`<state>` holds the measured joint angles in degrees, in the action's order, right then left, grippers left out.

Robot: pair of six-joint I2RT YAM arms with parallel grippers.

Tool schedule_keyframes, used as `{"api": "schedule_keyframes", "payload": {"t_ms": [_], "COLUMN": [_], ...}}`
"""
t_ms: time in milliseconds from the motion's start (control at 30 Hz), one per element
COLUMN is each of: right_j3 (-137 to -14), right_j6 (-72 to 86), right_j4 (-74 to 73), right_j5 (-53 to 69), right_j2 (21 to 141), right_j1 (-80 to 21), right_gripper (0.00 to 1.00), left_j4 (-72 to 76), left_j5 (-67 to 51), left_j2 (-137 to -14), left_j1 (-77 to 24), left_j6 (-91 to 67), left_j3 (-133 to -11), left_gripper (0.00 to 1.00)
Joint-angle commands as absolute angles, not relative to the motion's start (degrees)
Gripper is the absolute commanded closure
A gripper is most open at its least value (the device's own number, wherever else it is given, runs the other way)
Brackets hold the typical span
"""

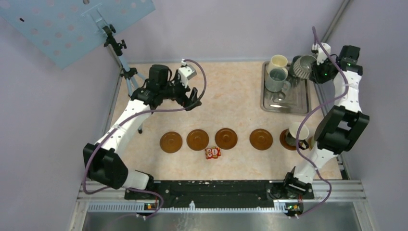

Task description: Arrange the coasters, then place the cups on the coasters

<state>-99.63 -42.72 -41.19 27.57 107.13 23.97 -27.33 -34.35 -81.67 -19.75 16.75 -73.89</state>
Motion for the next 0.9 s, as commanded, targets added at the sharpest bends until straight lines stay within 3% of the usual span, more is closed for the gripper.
{"api": "schedule_keyframes", "payload": {"t_ms": [0, 267, 467, 667, 867], "right_j3": [-101.9, -96.0, -86.1, -80.8, -85.5], "right_j6": [-35.1, -23.6, -15.8, -9.5, -4.6], "right_j4": [-37.3, -37.2, -31.4, -23.6, -20.5], "right_j5": [32.3, 27.4, 22.9, 13.2, 6.9], "right_j2": [98.8, 91.1, 86.7, 88.4, 96.0], "right_j1": [18.1, 1.2, -17.2, -35.9, -49.0], "right_gripper": [1.00, 1.00, 1.00, 1.00, 1.00], "left_j4": [-23.2, -27.2, -31.7, -32.2, -30.1], "left_j5": [-33.5, -31.0, -28.0, -31.8, -29.8], "left_j2": [-76.6, -70.3, -65.4, -60.6, -58.0], "left_j1": [-18.3, -13.9, -8.3, 3.4, 9.0], "left_j6": [12.7, 10.8, 10.1, 2.3, -1.9], "left_j3": [-72.8, -71.2, -69.5, -66.3, -64.4], "left_gripper": [0.01, 0.01, 0.01, 0.01, 0.01]}}
